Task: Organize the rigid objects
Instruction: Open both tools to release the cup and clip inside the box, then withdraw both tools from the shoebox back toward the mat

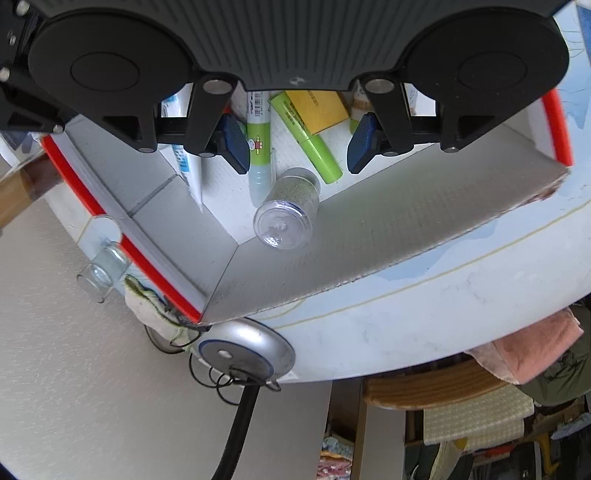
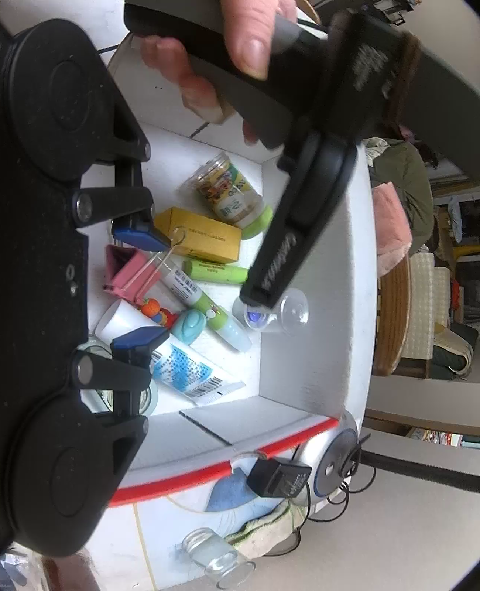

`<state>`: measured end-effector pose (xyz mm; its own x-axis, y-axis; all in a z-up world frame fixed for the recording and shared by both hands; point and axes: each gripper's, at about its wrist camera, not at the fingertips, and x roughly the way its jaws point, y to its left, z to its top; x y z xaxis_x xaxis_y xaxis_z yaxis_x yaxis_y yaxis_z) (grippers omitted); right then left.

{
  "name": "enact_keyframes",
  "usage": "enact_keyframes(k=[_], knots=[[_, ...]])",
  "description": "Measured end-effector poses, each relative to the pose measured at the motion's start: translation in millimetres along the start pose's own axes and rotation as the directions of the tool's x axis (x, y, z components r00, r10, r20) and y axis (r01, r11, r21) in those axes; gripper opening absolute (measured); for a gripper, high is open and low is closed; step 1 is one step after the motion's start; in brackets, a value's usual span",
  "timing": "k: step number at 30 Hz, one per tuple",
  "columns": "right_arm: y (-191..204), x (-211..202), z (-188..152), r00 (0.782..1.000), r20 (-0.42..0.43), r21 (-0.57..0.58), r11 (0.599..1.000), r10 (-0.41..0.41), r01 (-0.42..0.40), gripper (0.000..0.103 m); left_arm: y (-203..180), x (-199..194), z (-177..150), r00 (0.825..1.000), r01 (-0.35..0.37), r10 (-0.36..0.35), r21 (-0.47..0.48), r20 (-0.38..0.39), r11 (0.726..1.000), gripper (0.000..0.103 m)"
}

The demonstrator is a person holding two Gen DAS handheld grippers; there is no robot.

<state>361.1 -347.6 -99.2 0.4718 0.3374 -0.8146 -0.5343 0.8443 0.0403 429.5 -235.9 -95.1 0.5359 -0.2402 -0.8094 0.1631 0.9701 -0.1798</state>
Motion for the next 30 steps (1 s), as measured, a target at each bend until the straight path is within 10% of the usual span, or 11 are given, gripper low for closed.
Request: enact_keyframes(k=[30], knots=[[41,-91,-4,0.981,0.191,-0.031,0.999,0.032,-0.026,0.073,32,-166,-89,0.971,-0.032,0.032,-0.003,0.236,0.999,0.064]])
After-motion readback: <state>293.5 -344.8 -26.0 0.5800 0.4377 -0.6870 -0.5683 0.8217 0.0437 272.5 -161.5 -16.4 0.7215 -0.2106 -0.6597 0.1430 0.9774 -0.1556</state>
